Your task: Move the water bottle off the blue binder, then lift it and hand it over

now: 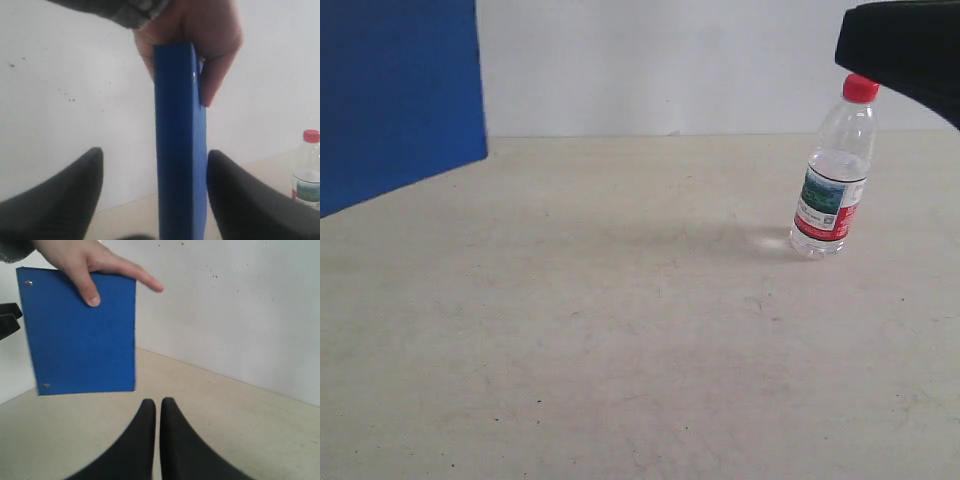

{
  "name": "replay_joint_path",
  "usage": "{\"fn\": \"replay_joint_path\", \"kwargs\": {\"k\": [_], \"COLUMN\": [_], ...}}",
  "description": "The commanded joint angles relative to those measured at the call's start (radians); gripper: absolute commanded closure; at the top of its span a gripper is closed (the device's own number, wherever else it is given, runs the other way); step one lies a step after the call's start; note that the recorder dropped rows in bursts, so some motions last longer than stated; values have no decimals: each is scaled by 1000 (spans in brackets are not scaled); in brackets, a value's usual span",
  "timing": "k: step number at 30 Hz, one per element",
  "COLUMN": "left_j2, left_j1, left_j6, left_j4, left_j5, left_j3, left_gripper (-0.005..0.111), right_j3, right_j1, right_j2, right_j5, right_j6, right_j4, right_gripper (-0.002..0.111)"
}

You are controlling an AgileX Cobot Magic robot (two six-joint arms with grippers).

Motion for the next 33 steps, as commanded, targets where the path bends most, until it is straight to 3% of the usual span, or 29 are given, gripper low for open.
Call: {"fn": "replay_joint_path", "kwargs": {"k": [1,2,3,4,5,6,8,10,11,13,15,21,25,33], "left_j2": [-2,-2,0,-3,-38,-96,-272,-489,-512,-508,-432,-346,-346,-346], "left_j1": [2,2,2,2,2,2,2,2,1,2,2,2,2,2], "left_j6": [1,1,-6,-24,-57,-45,-9,159,206,158,141,117,117,117], "left_j4": [-16,-16,-16,-16,-16,-16,-16,-16,-16,-16,-16,-16,-16,-16], "left_j5": [-106,-158,-334,-424,-543,-569,-557,-476,-434,-345,-218,-335,-346,-346], "left_j3": [-7,-7,-7,-7,-9,-9,-11,-8,-3,11,108,391,471,481], "left_gripper": [44,46,62,74,98,101,102,102,102,102,102,102,102,102], "right_j3": [4,4,4,4,4,4,4,7,15,98,279,640,640,640], "right_j1": [0,0,0,0,0,0,0,0,0,0,0,0,0,0], "right_j2": [-3,-3,-12,-29,-72,-136,-308,-503,-561,-693,-701,-679,-679,-679], "right_j5": [-7,-2,12,19,19,17,19,-15,-28,-37,-26,165,113,101], "right_j6": [2,-2,-11,-11,-11,-11,-14,22,36,36,33,59,113,111], "right_j4": [-2,-2,-2,-2,-2,-2,-2,-2,-2,-2,-2,11,-2,-2], "right_gripper": [109,109,109,109,109,109,109,109,109,109,109,109,109,109]}}
